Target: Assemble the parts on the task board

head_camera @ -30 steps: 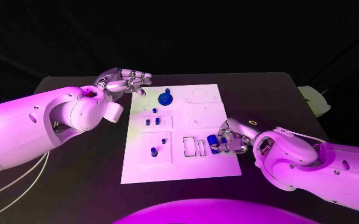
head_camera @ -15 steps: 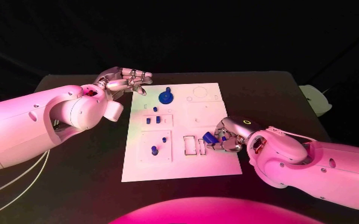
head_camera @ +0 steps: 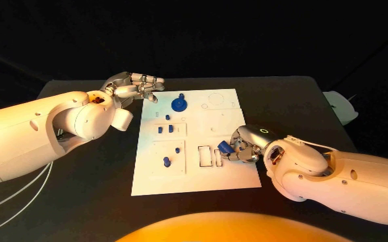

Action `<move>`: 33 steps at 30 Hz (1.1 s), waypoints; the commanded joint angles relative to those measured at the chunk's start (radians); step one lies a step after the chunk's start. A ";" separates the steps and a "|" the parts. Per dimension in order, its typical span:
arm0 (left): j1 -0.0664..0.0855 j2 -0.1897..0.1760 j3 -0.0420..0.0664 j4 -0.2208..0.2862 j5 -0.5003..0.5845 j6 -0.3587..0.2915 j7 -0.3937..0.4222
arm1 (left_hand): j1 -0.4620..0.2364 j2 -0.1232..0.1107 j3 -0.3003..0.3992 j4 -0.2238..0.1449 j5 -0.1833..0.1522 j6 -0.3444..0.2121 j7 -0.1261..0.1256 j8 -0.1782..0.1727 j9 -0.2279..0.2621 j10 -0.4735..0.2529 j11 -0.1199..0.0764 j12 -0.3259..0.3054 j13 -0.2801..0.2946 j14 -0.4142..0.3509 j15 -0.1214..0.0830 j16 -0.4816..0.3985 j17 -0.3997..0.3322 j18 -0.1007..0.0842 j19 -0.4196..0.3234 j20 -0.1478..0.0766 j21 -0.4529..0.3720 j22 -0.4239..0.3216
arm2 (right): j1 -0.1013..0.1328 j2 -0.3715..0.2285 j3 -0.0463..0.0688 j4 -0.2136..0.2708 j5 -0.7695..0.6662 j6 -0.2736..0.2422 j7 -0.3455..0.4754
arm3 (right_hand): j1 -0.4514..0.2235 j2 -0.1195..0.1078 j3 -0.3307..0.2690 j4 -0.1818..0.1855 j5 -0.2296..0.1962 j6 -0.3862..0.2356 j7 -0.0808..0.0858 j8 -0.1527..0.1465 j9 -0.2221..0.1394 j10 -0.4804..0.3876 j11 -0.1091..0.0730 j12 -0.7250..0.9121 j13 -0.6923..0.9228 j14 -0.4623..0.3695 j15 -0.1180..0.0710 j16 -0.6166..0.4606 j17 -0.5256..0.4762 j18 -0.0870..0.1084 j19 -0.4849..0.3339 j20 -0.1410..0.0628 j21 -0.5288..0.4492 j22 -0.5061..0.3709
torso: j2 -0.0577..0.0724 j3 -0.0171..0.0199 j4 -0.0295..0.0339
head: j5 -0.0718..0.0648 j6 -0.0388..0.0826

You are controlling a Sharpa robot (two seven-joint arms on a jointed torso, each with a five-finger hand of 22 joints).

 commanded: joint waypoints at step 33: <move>0.000 0.003 0.000 0.006 -0.004 0.024 0.000 | -0.006 0.008 -0.007 0.000 0.000 -0.007 -0.002 -0.002 0.001 -0.006 0.001 0.005 0.001 -0.003 0.004 -0.006 -0.001 0.013 -0.001 0.005 -0.005 -0.002 | 0.012 0.035 0.005 0.096 0.103 -0.020 -0.009 | -0.089 0.043 -0.059 0.003 0.047 0.032 -0.026 0.029 0.055 0.034 -0.020 0.031 0.039 0.080 -0.021 0.021 0.135 -0.022 0.078 -0.021 0.055 0.243 | 0.001 -0.0005 0.0036 | 0.001 -0.006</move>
